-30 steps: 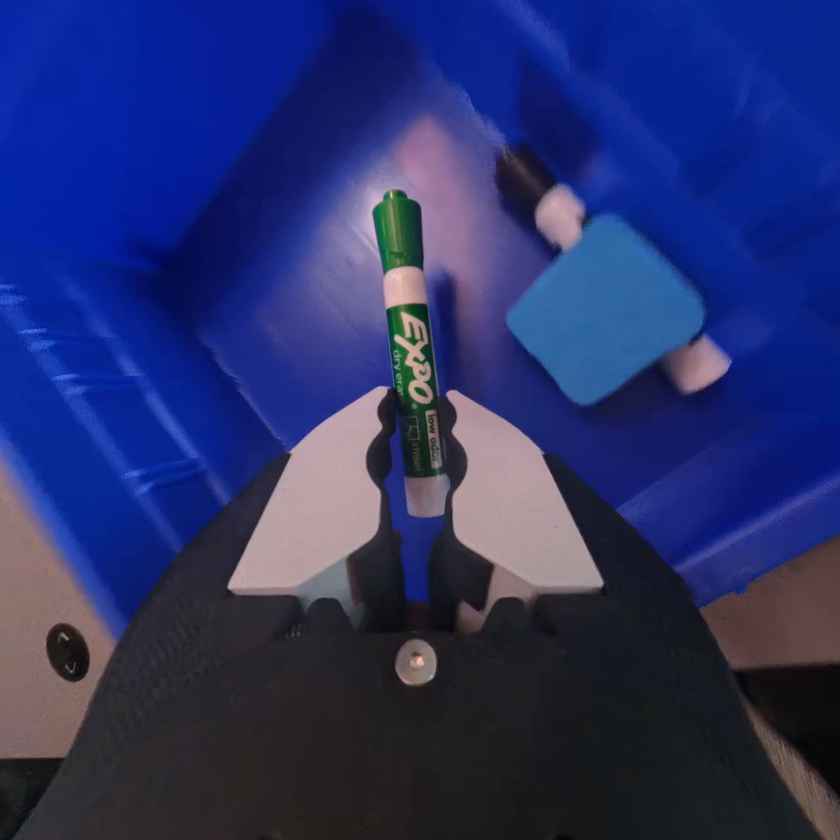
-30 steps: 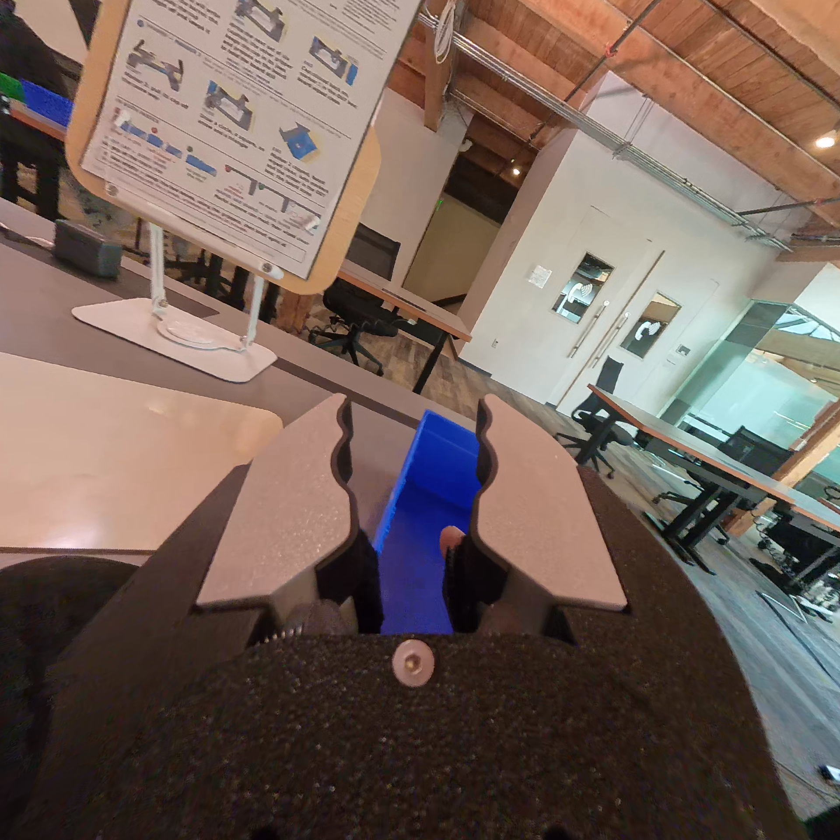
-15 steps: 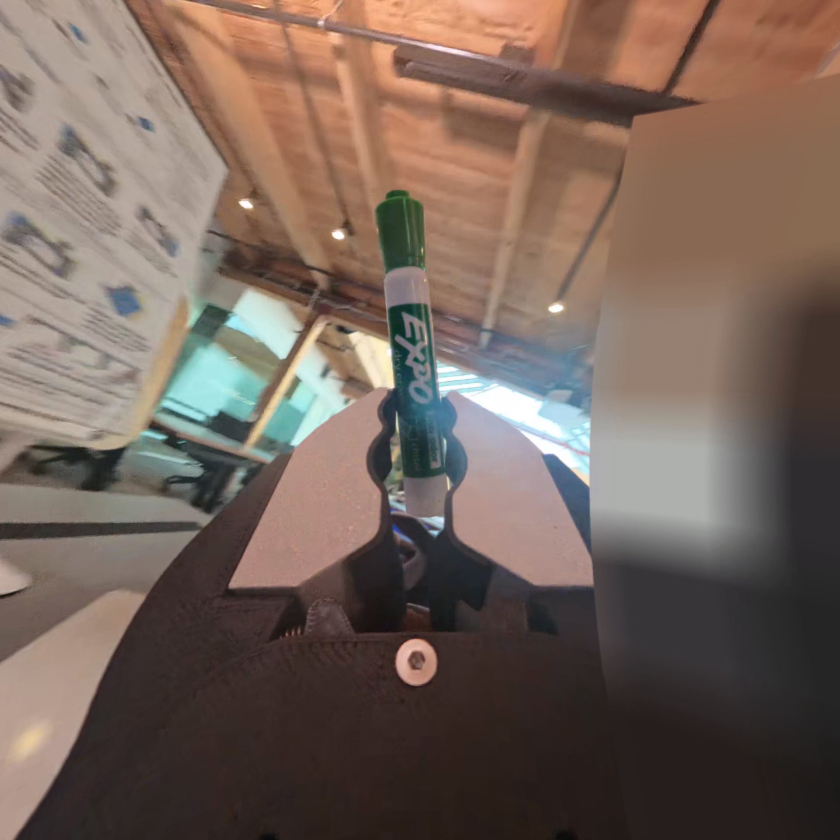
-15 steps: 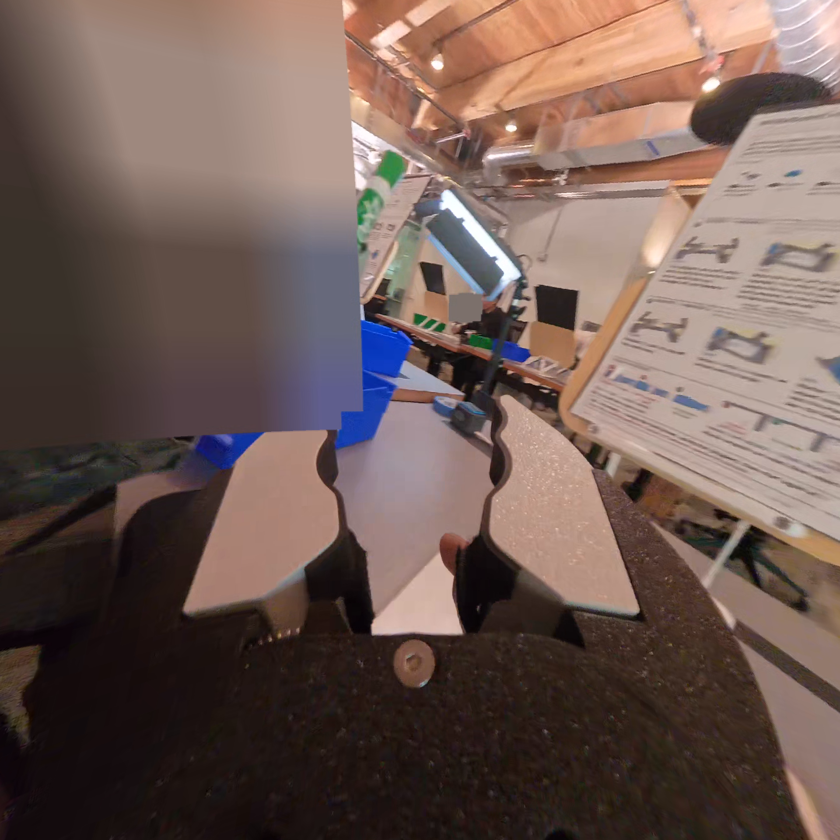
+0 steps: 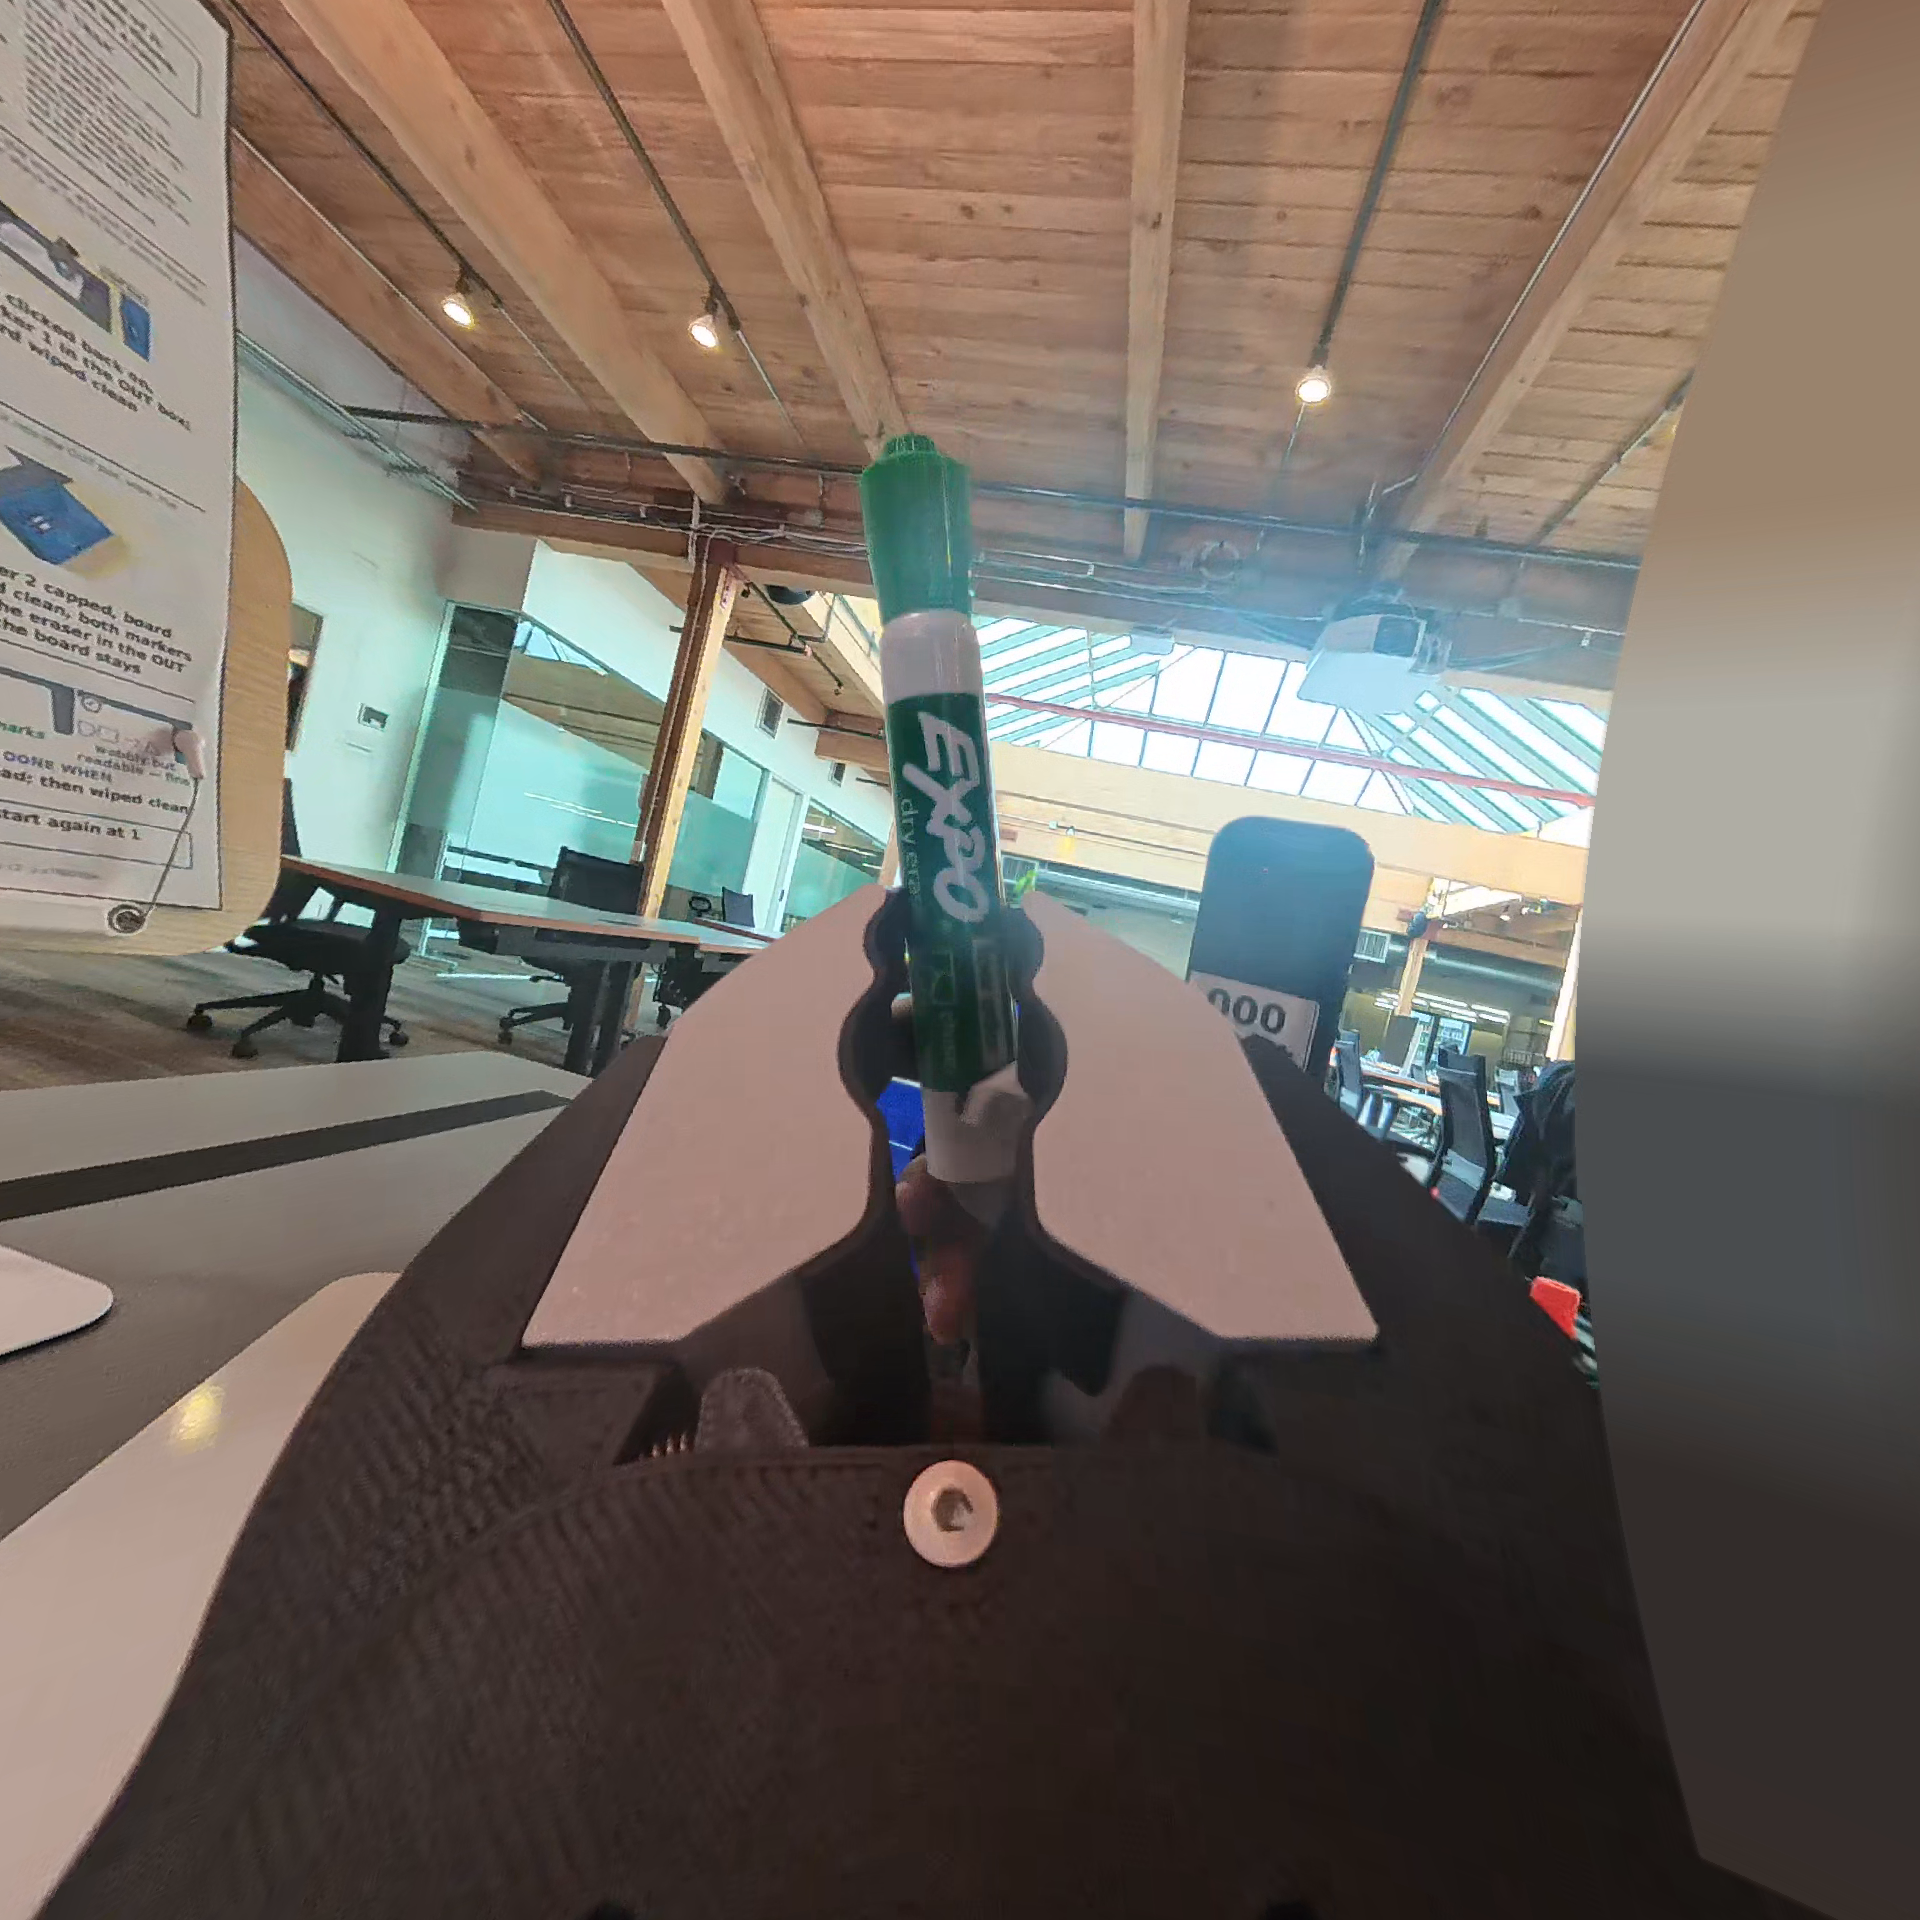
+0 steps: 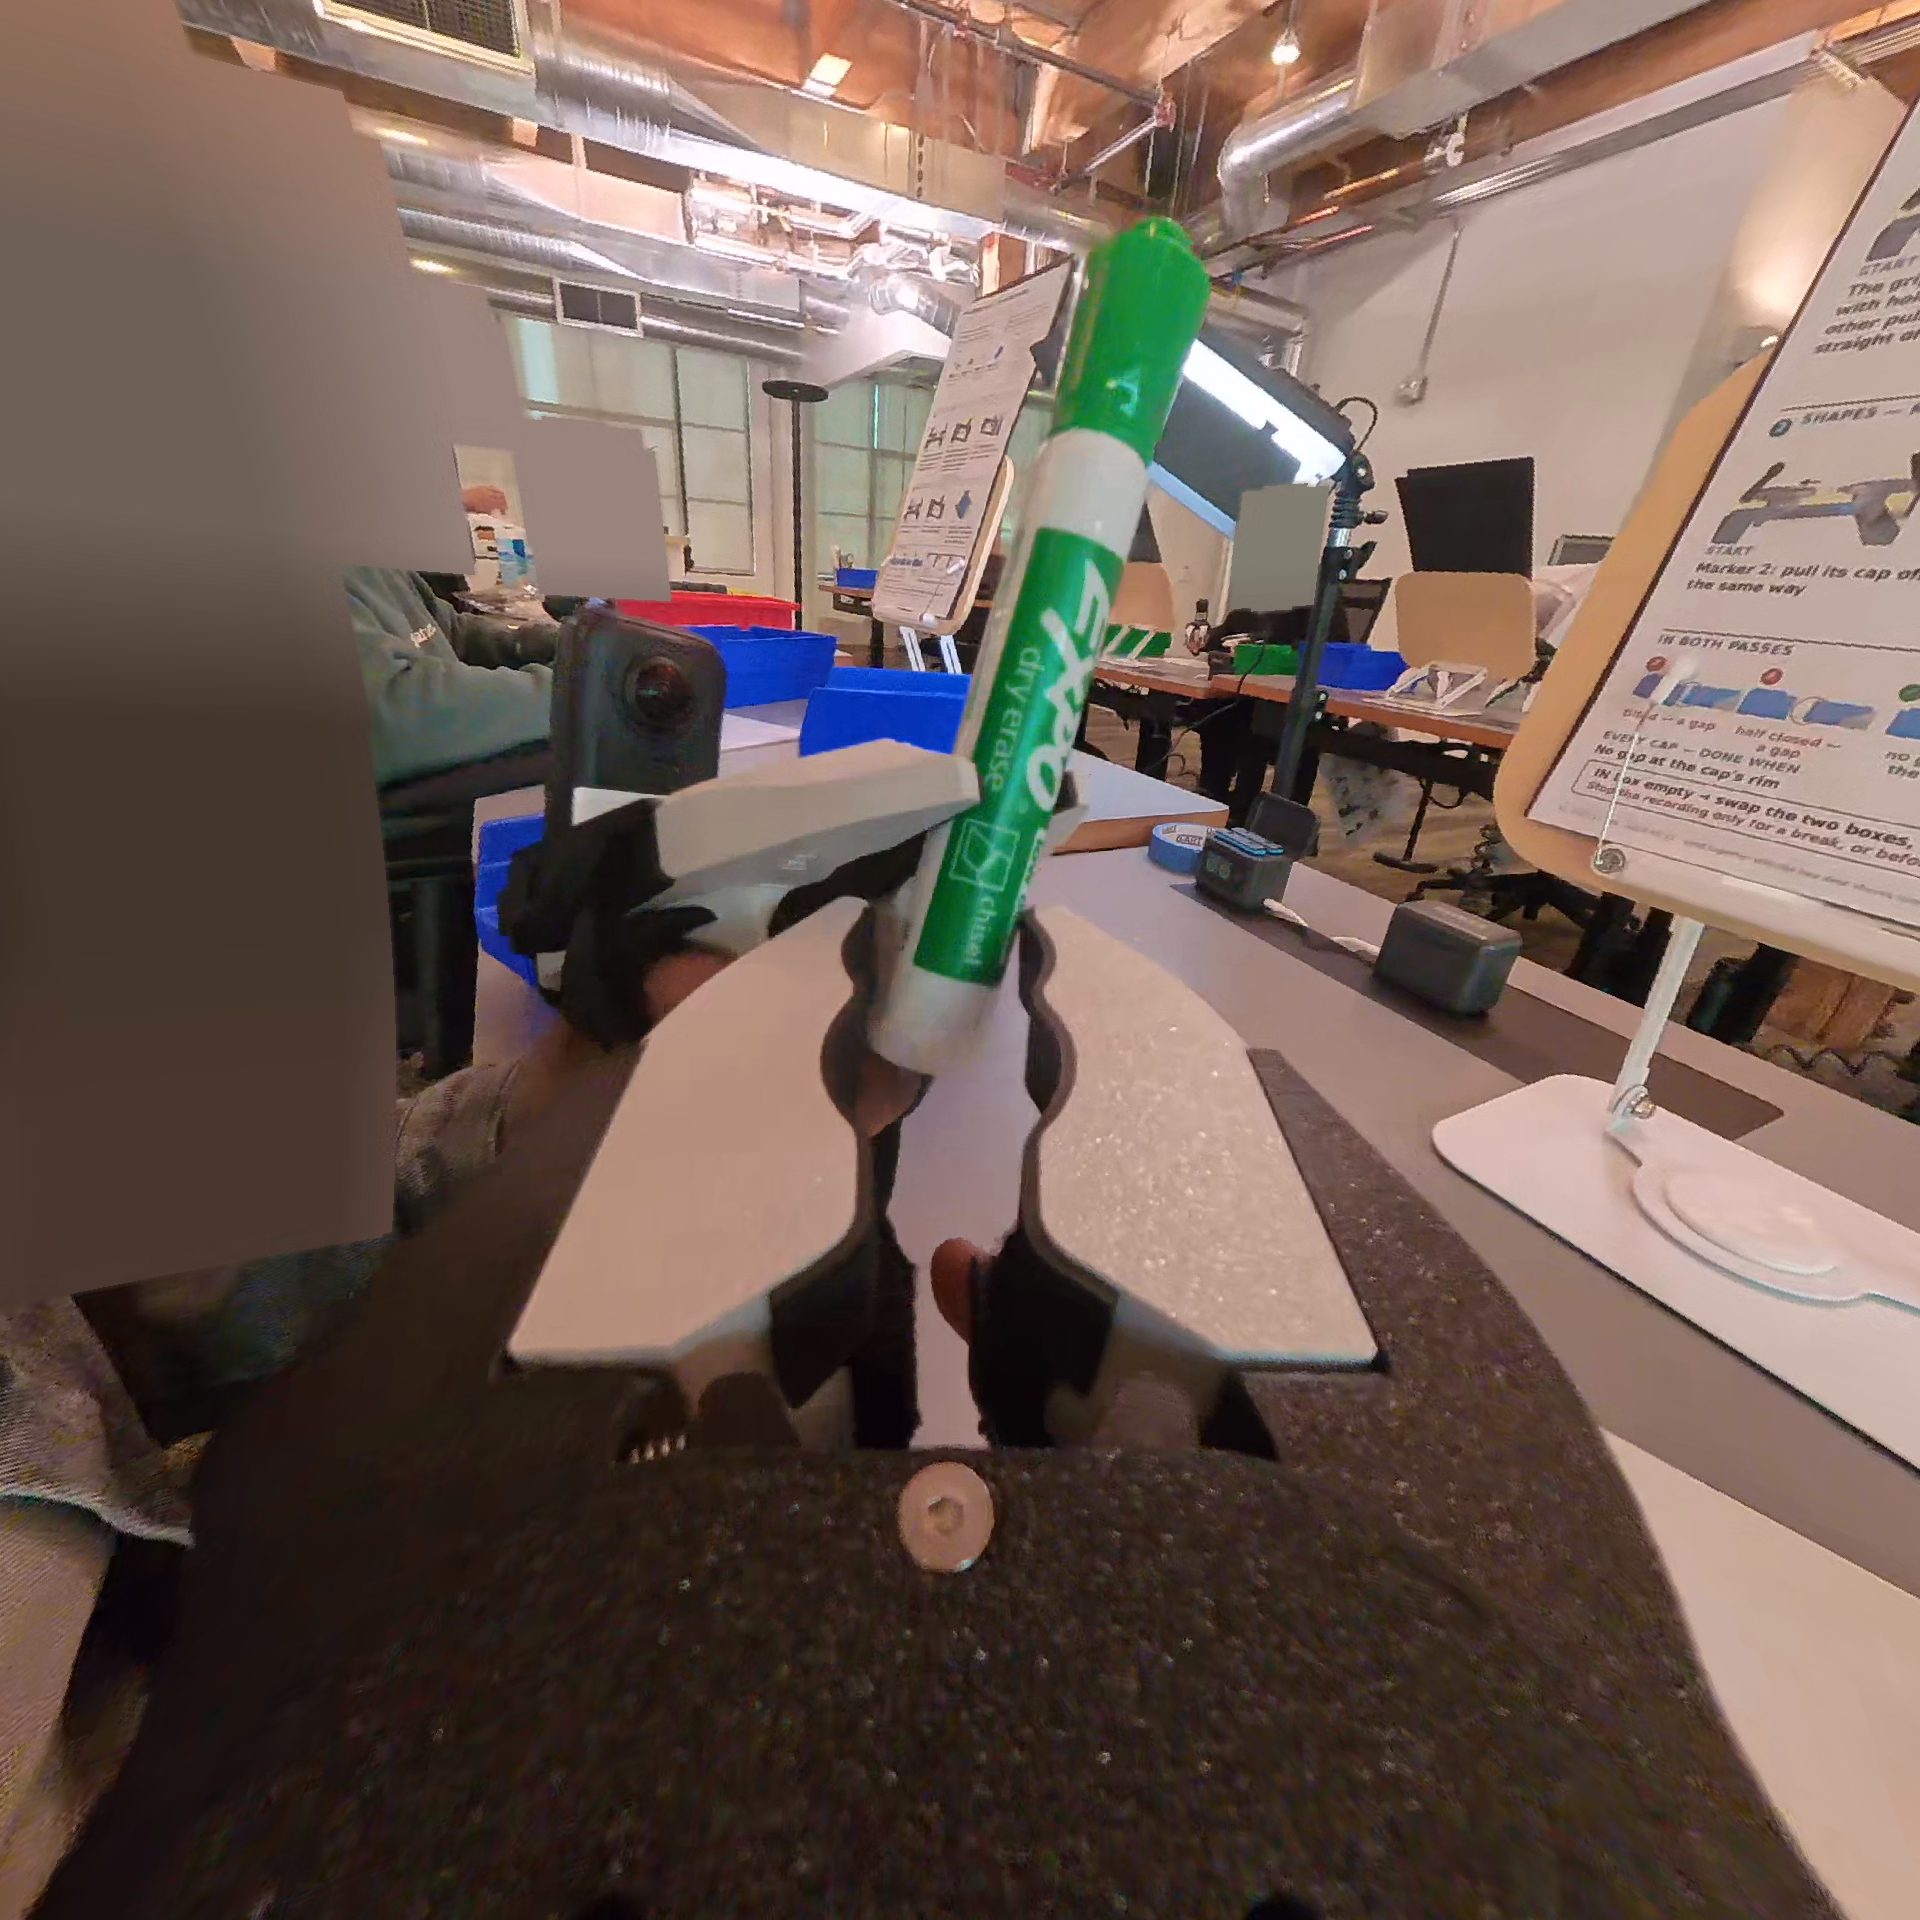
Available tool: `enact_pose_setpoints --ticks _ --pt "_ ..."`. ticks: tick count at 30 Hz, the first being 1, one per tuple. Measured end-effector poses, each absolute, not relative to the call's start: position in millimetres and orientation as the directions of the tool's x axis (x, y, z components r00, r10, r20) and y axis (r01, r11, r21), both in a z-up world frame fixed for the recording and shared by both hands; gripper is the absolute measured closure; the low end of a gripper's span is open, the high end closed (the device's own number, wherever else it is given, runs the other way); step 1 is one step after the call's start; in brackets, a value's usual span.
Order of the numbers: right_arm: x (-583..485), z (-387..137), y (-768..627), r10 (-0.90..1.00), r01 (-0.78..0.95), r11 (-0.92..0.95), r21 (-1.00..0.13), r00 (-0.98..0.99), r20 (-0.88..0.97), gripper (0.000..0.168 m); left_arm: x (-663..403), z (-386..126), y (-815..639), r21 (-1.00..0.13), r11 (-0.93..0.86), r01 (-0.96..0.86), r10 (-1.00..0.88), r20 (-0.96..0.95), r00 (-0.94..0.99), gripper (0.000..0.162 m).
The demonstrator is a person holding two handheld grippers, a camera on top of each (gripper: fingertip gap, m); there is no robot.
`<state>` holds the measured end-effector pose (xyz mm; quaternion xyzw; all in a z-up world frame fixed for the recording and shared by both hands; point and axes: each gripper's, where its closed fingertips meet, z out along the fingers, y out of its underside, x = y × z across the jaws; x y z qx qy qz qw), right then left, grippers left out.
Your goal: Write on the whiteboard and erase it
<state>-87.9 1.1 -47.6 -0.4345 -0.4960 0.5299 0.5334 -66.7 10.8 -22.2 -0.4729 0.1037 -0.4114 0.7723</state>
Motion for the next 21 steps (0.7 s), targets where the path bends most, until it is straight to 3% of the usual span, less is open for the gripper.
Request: enact_pose_setpoints --ticks 5,7,9,11,13,19,20,21 --pt "-77 -63 11 0.991 -0.001 0.111 -0.994 -0.079 0.111 0.148 -69 -36 12 -0.89 0.23 0.394 -0.679 0.143 0.72 0.141" --pt "-64 -77 25 0.984 0.128 0.17 -0.977 -0.07 0.162 0.148 -83 -45 12 -0.941 0.283 0.187 -0.582 -0.014 0.813 0.131" --pt "-48 -91 42 0.967 0.284 0.254 -0.925 -0.07 0.244 0.148 -106 -56 14 -0.932 0.327 -0.154 -0.395 -0.283 0.874 0.119" --pt "-32 -103 53 0.946 0.431 0.321 -0.843 -0.106 0.306 0.148 -123 -72 21 -0.804 0.263 -0.534 -0.237 -0.59 0.772 0.112" --pt "-21 -111 60 0.925 0.534 0.375 -0.758 -0.155 0.348 0.148 -118 -90 27 -0.639 0.206 -0.742 -0.232 -0.768 0.597 0.109" --pt "-5 -123 65 0.887 0.676 0.453 -0.582 -0.278 0.368 0.148 -76 -115 51 -0.27 0.24 -0.933 -0.197 -0.954 0.225 0.108" --pt "-4 -121 63 0.884 0.678 0.461 -0.573 -0.291 0.367 0.148 -74 -118 57 -0.228 0.228 -0.947 -0.185 -0.965 0.188 0.114" --pt "-3 -119 62 0.88 0.675 0.469 -0.57 -0.299 0.37 0.148 -72 -118 61 -0.211 0.232 -0.95 -0.167 -0.97 0.175 0.135"
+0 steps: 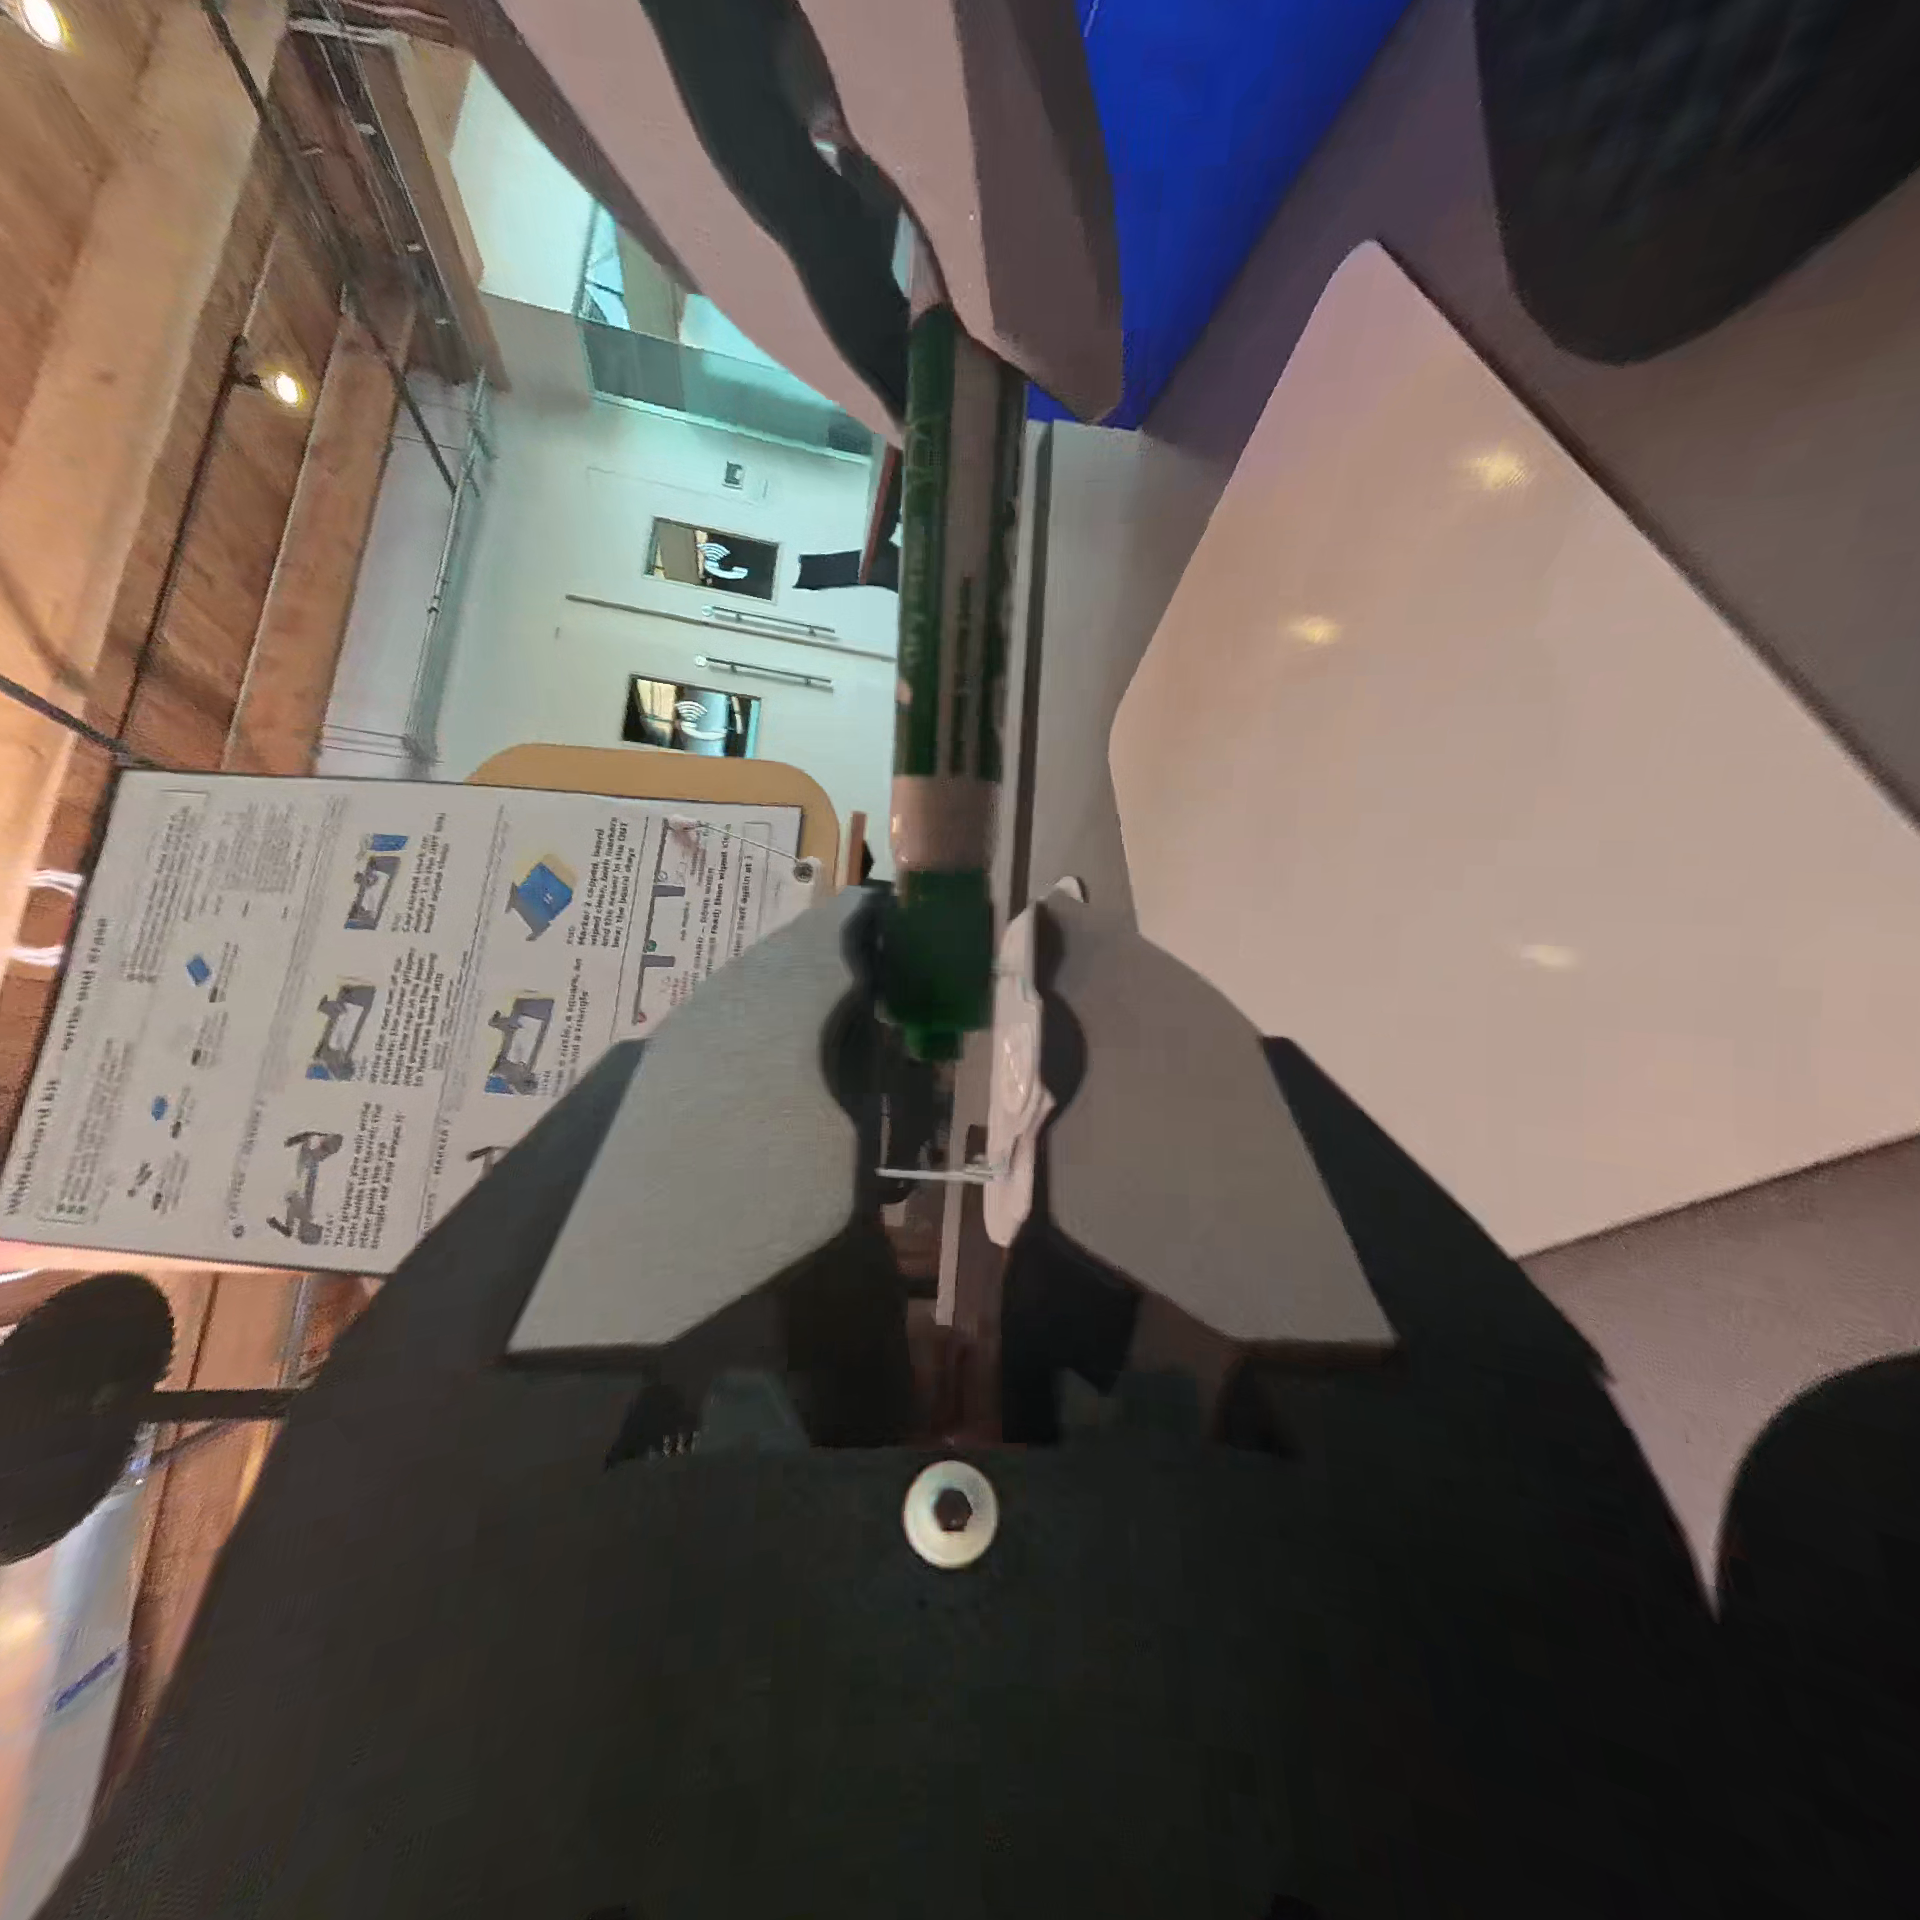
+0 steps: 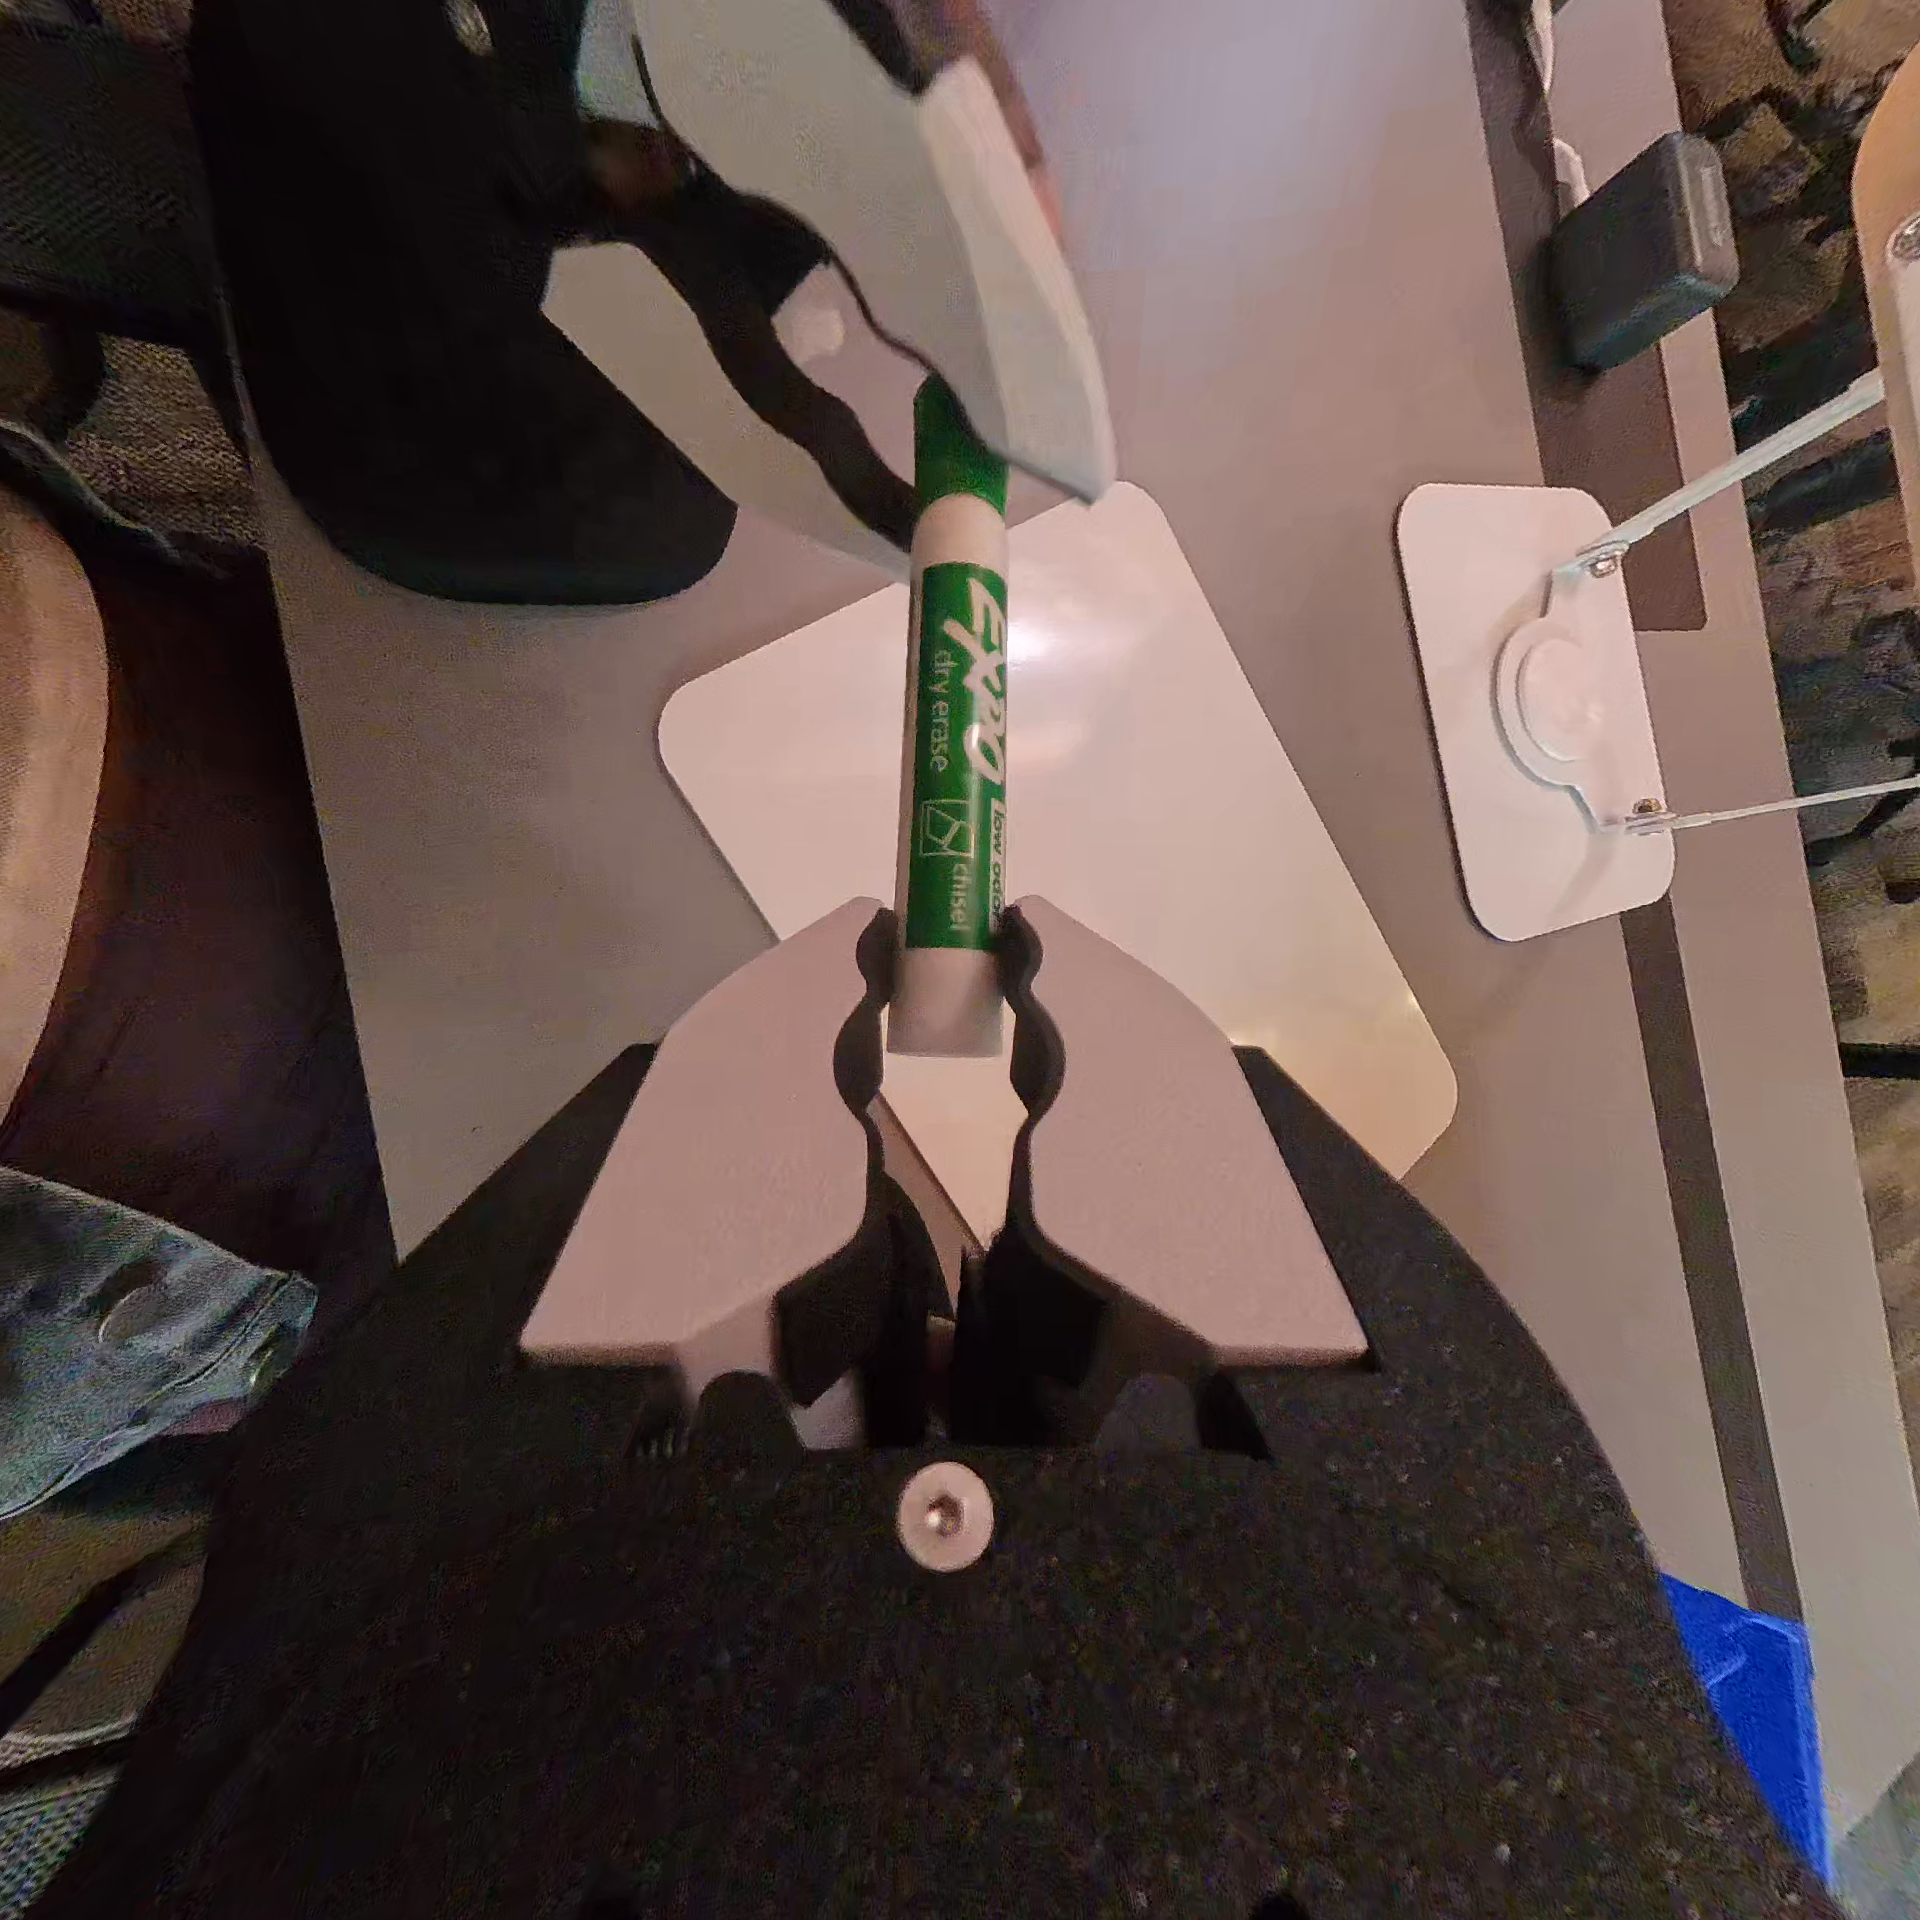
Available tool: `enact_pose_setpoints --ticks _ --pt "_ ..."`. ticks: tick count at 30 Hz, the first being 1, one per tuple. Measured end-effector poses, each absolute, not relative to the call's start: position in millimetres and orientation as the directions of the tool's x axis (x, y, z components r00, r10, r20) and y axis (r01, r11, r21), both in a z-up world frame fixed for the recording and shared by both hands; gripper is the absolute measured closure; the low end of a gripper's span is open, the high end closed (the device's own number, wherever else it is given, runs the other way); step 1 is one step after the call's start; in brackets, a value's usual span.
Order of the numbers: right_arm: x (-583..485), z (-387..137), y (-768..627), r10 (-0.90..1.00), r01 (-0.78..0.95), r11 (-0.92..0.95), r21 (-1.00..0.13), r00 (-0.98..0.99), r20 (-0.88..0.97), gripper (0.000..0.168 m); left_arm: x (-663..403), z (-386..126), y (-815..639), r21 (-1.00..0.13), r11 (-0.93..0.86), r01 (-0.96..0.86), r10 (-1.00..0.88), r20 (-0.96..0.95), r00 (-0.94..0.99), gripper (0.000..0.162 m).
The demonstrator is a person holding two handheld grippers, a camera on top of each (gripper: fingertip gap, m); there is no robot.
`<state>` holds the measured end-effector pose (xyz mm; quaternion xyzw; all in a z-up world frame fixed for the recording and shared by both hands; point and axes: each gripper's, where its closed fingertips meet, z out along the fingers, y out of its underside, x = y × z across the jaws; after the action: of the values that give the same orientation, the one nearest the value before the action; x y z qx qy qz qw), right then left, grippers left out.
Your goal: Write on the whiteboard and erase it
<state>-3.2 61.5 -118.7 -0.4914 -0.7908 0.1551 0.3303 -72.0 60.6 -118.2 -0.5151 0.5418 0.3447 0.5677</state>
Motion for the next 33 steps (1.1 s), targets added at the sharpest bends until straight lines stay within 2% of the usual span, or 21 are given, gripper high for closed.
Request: enact_pose_setpoints --ticks 1,2,4,5,6,7,8,10,13,16,20,24,25,26,27,28,29,30,31,32,33 --pt "-3 -114 61 0.876 0.664 0.475 -0.577 -0.299 0.378 0.148 -70 -117 63 -0.223 0.239 -0.945 -0.161 -0.969 0.188 0.143" --pt "-4 -108 59 0.876 0.637 0.478 -0.605 -0.294 0.382 0.148 -69 -118 64 -0.262 0.245 -0.934 -0.185 -0.958 0.22 0.143" --pt "-11 -84 54 0.877 0.473 0.48 -0.739 -0.256 0.406 0.148 -67 -113 63 -0.443 0.256 -0.859 -0.257 -0.888 0.381 0.143" --pt "-14 -64 51 0.883 0.319 0.468 -0.824 -0.208 0.421 0.146 -65 -107 61 -0.569 0.267 -0.778 -0.31 -0.815 0.49 0.143" --pt "-15 -41 49 0.904 0.129 0.422 -0.898 -0.144 0.404 0.134 -63 -103 60 -0.687 0.265 -0.677 -0.373 -0.72 0.585 0.143" --pt "-13 -22 48 0.936 -0.064 0.335 -0.94 -0.092 0.34 0.115 -60 -100 58 -0.775 0.254 -0.579 -0.447 -0.625 0.64 0.143" --pt "-11 -12 46 0.964 -0.208 0.231 -0.951 -0.086 0.253 0.107 -54 -99 55 -0.835 0.245 -0.492 -0.524 -0.541 0.658 0.143" --pt "-18 -20 43 0.985 -0.288 0.077 -0.955 -0.127 0.117 0.098 -43 -99 50 -0.904 0.21 -0.373 -0.628 -0.417 0.657 0.143" --pt "-37 -41 34 0.981 -0.257 0.06 -0.965 -0.161 0.104 0.115 -31 -105 45 -0.93 0.165 -0.329 -0.71 -0.343 0.615 0.143" --pt "-47 -45 30 0.974 -0.257 0.06 -0.965 -0.197 0.113 0.144 -28 -115 44 -0.905 0.168 -0.392 -0.714 -0.386 0.584 0.143" --pt "-54 -56 19 0.95 -0.207 0.113 -0.972 -0.263 0.167 0.152 -32 -123 44 -0.884 0.167 -0.437 -0.711 -0.415 0.568 0.143" --pt "-50 -48 13 0.953 -0.266 0.11 -0.958 -0.245 0.177 0.153 -31 -116 37 -0.895 0.19 -0.404 -0.707 -0.41 0.577 0.142" --pt "-45 -43 6 0.947 -0.305 0.088 -0.948 -0.269 0.174 0.153 -26 -113 28 -0.94 0.119 -0.319 -0.784 -0.286 0.551 0.142" --pt "-39 -36 -5 0.929 -0.35 0.06 -0.935 -0.324 0.18 0.153 -19 -107 11 -0.985 -0.035 -0.17 -0.885 -0.048 0.462 0.143" --pt "-31 -28 -18 0.9 -0.39 0.036 -0.92 -0.387 0.199 0.153 -12 -95 -12 -0.963 -0.268 -0.02 -0.931 0.253 0.264 0.143" --pt "-30 -23 -25 0.891 -0.397 0.05 -0.916 -0.397 0.221 0.153 -14 -86 -24 -0.886 -0.459 0.056 -0.882 0.463 0.086 0.143" --pt "-35 -25 -23 0.901 -0.362 0.094 -0.927 -0.364 0.234 0.154 -16 -88 -19 -0.861 -0.501 0.09 -0.859 0.507 0.068 0.143" --pt "-39 -27 -14 0.92 -0.325 0.086 -0.942 -0.336 0.2 0.153 -18 -92 -10 -0.891 -0.444 0.092 -0.877 0.454 0.16 0.142" --pt "-38 -21 5 0.953 -0.344 -0.002 -0.939 -0.284 0.102 0.153 -26 -98 8 -0.943 -0.331 0.043 -0.87 0.322 0.372 0.143" --pt "-21 -4 31 0.973 -0.446 -0.128 -0.886 -0.231 -0.024 0.154 -63 -119 44 -0.958 -0.107 -0.267 -0.707 -0.116 0.698 0.144" --pt "5 13 59 0.965 -0.55 -0.247 -0.798 -0.212 -0.153 0.154 -122 -113 67 -0.737 0.063 -0.672 -0.303 -0.656 0.691 0.144"
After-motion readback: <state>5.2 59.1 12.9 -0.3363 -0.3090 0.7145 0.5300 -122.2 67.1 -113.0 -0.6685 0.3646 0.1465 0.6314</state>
